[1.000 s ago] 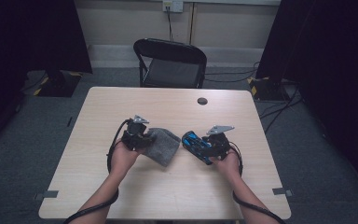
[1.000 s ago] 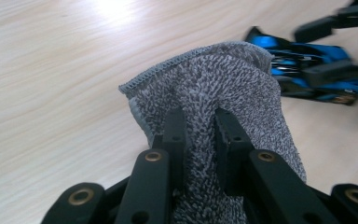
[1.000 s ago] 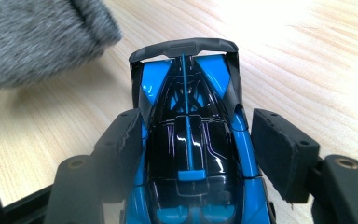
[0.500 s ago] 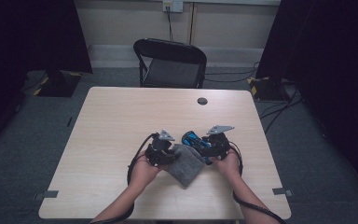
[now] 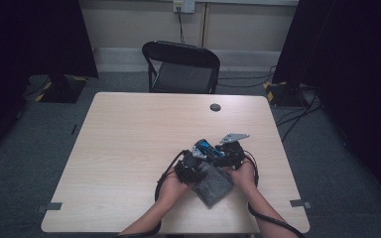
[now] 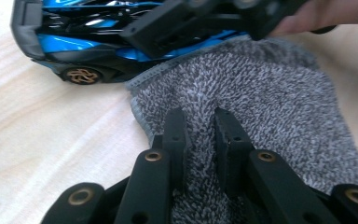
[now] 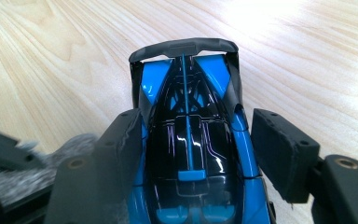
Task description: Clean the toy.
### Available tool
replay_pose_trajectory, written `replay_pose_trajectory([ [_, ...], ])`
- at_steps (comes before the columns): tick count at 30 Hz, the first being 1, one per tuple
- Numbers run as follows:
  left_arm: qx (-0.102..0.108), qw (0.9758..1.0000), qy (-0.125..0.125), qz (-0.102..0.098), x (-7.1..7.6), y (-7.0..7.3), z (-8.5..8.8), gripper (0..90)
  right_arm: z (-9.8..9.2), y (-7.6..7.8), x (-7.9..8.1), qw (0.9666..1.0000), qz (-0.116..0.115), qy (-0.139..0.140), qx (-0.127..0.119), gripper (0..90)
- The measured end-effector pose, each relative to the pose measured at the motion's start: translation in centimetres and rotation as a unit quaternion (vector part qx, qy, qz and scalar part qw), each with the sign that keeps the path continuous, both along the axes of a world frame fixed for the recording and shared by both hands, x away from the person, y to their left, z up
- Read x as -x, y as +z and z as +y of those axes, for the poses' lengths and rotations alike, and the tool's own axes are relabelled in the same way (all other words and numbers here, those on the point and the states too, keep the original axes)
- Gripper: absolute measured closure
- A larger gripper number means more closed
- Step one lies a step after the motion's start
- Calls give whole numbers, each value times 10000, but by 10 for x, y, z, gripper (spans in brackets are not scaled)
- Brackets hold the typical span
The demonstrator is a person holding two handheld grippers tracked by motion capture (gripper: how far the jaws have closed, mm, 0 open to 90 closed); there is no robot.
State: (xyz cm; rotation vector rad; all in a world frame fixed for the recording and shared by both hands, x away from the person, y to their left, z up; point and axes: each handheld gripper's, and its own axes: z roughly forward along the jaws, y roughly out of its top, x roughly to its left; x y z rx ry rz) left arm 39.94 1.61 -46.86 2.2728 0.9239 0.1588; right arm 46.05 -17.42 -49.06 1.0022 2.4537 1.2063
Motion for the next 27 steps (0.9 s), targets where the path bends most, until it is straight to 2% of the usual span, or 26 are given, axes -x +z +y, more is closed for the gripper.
replay_pose_trajectory([
  [4,-59,9999,151,-25,-6,0,5,766,0,0,0,10000,5,-8,-15,345],
  [5,-146,9997,203,-85,-9,1,8,766,0,0,0,10000,3,-10,-10,345],
  [16,-283,9981,513,-189,-22,1,26,766,0,0,0,10000,4,-5,-1,345],
  [27,-206,9961,850,-139,-31,1,43,766,0,0,0,10000,1,-5,-5,345],
])
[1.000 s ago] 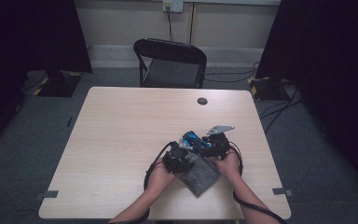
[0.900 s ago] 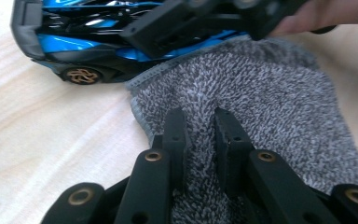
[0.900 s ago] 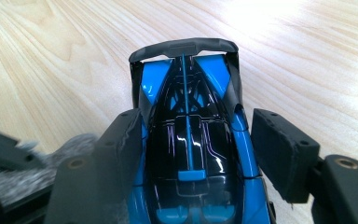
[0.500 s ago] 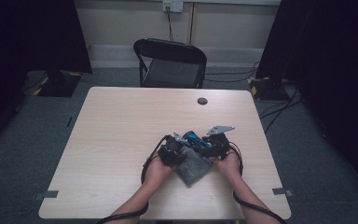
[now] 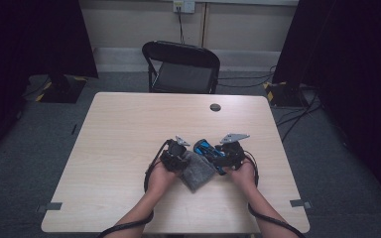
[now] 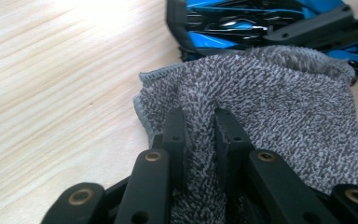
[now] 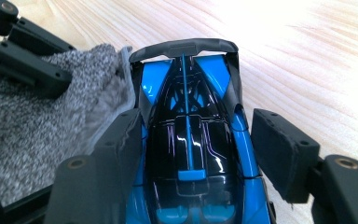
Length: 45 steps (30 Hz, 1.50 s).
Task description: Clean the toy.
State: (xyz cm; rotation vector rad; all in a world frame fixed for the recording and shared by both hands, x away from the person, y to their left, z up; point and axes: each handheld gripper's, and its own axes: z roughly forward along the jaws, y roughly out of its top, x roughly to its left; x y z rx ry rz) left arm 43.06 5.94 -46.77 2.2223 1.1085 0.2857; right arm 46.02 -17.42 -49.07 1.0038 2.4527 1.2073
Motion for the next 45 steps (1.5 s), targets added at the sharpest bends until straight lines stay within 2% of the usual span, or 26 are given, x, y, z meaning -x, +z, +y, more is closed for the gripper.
replay_pose_trajectory([
  [14,-38,9996,291,54,-16,1,22,766,0,0,0,10000,-5,-3,-17,345],
  [20,-137,9992,388,3,-22,3,30,766,-1,-1,1,10000,-19,-2,-26,345],
  [29,-93,9984,562,-34,-27,6,46,765,-1,-1,1,10000,-40,-4,-42,344],
  [34,-102,9980,616,-35,-28,9,55,763,-1,-2,1,10000,-53,-8,-55,344],
  [37,-25,9977,679,-68,-27,13,64,763,-1,-2,1,10000,-51,-4,-63,344],
  [40,80,9979,619,-162,-20,21,72,763,-1,-2,1,10000,-57,-11,-74,344],
  [43,115,9985,517,-152,-16,25,76,763,-2,-2,1,10000,-54,-6,-82,343],
  [44,212,9986,448,-159,-11,30,78,763,-1,-2,1,10000,-50,-1,-60,343],
  [45,212,9986,448,-159,-11,30,78,763,-1,-2,1,10000,-52,-2,-57,343],
])
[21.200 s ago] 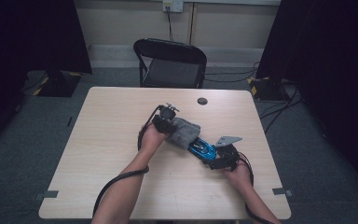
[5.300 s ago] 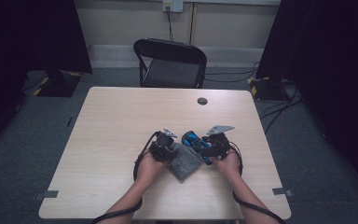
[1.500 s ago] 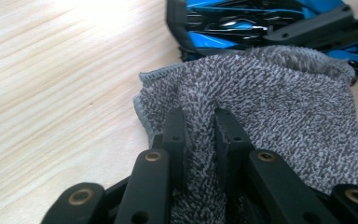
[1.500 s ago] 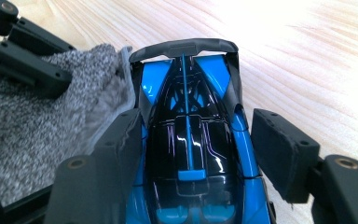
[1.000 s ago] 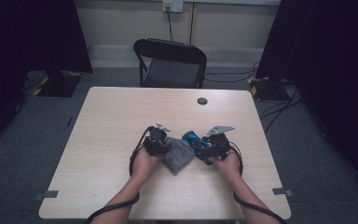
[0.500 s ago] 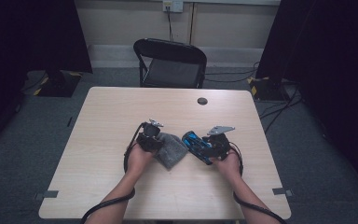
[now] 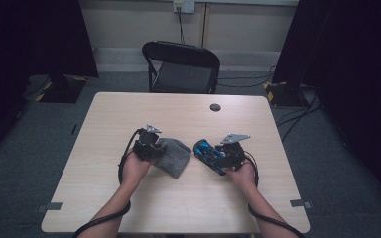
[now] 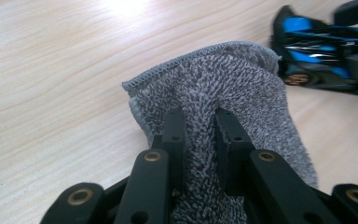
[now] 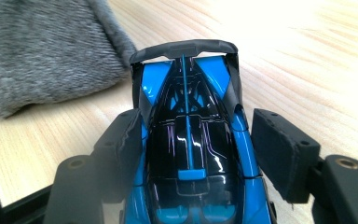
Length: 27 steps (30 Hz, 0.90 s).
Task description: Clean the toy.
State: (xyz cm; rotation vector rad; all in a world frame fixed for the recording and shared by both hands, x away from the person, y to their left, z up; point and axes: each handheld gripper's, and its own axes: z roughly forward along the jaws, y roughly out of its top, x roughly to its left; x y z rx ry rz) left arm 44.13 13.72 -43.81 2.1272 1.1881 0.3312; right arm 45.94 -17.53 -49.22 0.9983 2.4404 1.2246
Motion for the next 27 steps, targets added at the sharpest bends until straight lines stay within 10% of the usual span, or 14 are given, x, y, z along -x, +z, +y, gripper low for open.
replay_pose_trajectory([
  [12,258,9945,-989,220,36,12,-29,762,-2,-4,1,9996,98,-166,-210,330],
  [27,269,9856,-1532,662,55,-23,-91,749,-10,18,20,9993,-345,134,47,290],
])
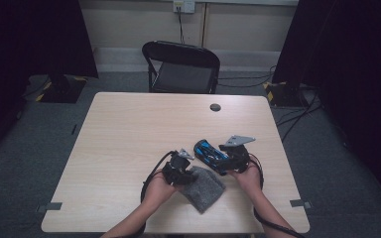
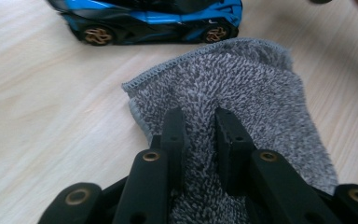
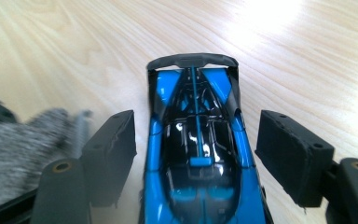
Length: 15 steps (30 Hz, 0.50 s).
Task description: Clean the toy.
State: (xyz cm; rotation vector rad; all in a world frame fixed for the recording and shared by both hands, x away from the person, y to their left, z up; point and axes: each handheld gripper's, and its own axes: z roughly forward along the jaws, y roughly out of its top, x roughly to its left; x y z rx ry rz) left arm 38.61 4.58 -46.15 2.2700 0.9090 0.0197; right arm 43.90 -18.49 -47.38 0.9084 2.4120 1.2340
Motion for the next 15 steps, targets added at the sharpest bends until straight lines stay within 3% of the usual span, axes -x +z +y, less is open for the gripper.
replay_pose_trajectory([
  [6,-163,9998,-124,-65,4,-4,-11,690,-9,6,19,9998,33,204,-13,306],
  [7,-163,9997,-106,-119,5,-4,-12,690,-9,6,19,9998,33,204,-13,306],
  [9,-159,9993,-140,-297,4,0,-13,565,-12,8,30,9994,69,337,-22,315],
  [12,-136,9991,-145,-379,3,3,-11,506,-12,9,37,9987,64,500,33,340],
  [14,-138,9980,-132,-596,0,9,-7,458,-9,9,48,9976,74,666,187,371],
  [15,-121,9980,-94,-608,-2,11,-6,454,-8,9,50,9972,74,714,194,378],
])
